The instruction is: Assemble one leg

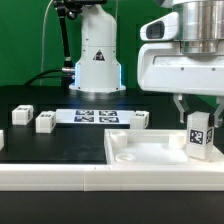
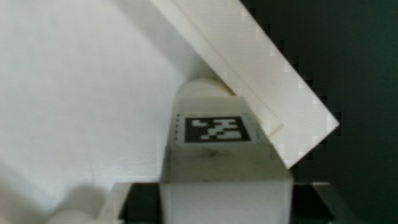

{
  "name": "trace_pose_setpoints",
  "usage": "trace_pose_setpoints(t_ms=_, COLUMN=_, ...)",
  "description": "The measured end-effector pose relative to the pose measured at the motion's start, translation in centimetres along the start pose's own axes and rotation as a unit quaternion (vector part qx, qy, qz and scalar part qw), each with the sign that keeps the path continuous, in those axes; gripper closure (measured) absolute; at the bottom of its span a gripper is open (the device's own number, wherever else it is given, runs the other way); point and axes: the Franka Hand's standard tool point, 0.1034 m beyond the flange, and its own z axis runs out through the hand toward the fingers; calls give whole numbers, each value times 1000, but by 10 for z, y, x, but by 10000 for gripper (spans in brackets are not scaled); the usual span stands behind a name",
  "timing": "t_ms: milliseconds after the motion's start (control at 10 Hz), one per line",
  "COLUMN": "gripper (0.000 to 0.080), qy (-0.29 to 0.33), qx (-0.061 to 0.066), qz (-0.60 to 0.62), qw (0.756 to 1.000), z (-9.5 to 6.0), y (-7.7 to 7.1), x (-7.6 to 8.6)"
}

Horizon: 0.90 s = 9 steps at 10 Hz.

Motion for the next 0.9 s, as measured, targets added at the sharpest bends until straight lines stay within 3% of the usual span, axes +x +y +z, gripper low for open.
trace_pose_setpoints(t_ms=300, gripper=509, qy=-7, qx=7, qz=141, qw=990, z=0, y=2, x=4)
trace_pose_setpoints(t_ms=700, gripper=509, qy=-19, qx=14, qz=175, qw=984, z=0, y=4, x=6)
trace_pose_setpoints(t_ms=900, gripper=226, qy=-20, qx=13, qz=140, qw=990, z=1, y=4, x=3)
